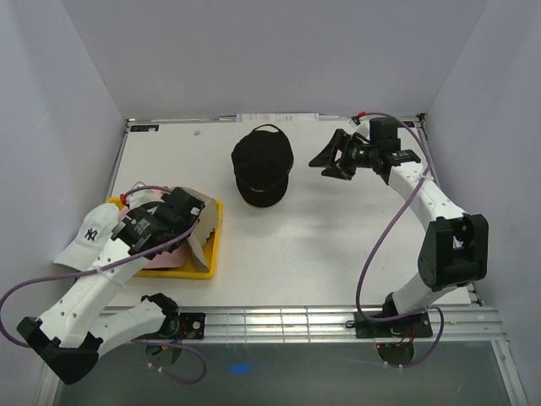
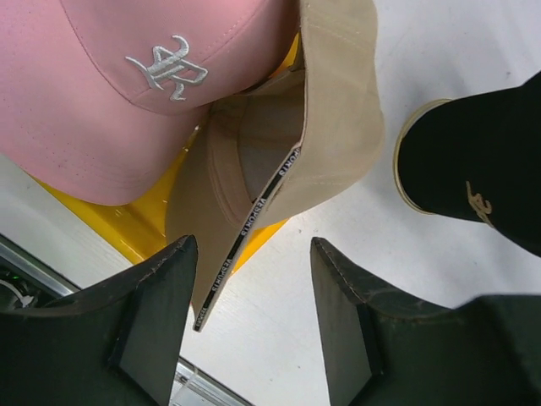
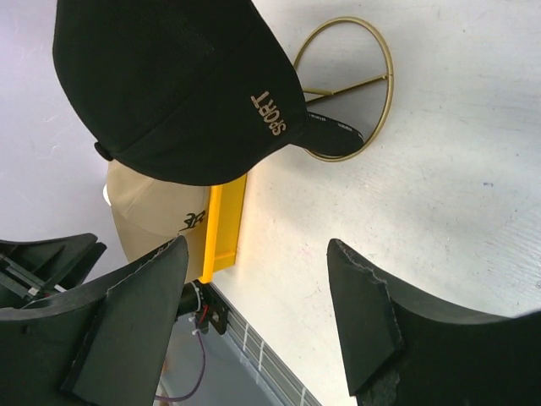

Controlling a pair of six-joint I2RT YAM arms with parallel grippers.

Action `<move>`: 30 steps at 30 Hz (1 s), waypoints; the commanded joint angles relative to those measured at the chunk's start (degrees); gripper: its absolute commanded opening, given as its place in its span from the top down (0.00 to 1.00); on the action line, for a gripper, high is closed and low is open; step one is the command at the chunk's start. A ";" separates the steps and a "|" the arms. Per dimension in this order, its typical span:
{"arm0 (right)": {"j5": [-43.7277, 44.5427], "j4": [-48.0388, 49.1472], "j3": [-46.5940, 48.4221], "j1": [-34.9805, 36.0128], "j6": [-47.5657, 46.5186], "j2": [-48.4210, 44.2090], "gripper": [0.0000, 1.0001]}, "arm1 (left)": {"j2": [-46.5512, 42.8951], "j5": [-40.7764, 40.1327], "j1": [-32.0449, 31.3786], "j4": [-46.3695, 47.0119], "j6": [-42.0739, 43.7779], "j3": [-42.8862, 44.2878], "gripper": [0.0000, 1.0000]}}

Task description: Stack the hats

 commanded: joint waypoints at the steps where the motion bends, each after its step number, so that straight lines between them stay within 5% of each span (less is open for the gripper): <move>1: -1.00 1.35 -1.51 0.07 -1.14 -2.89 0.27 | 1.90 -1.37 0.23 -3.47 -0.02 -1.77 0.33; 10: -0.56 1.35 -4.32 0.07 -1.75 -6.14 0.28 | 6.46 1.96 3.74 5.23 10.52 -3.44 0.32; 14: -0.56 1.35 -5.47 0.07 -2.11 -6.67 0.28 | 7.35 3.89 4.89 8.03 13.68 -4.67 0.39; 21: -0.74 1.70 -7.40 0.07 -2.46 -7.28 0.28 | 7.27 6.36 6.56 9.54 15.71 -5.99 0.68; 26: -0.74 1.79 -7.75 0.07 -2.37 -7.90 0.28 | 6.83 6.45 7.17 9.01 17.03 -4.24 0.99; 30: -0.39 1.35 -7.58 0.07 -2.46 -8.34 0.28 | 6.74 5.66 7.44 8.04 18.34 -0.29 1.00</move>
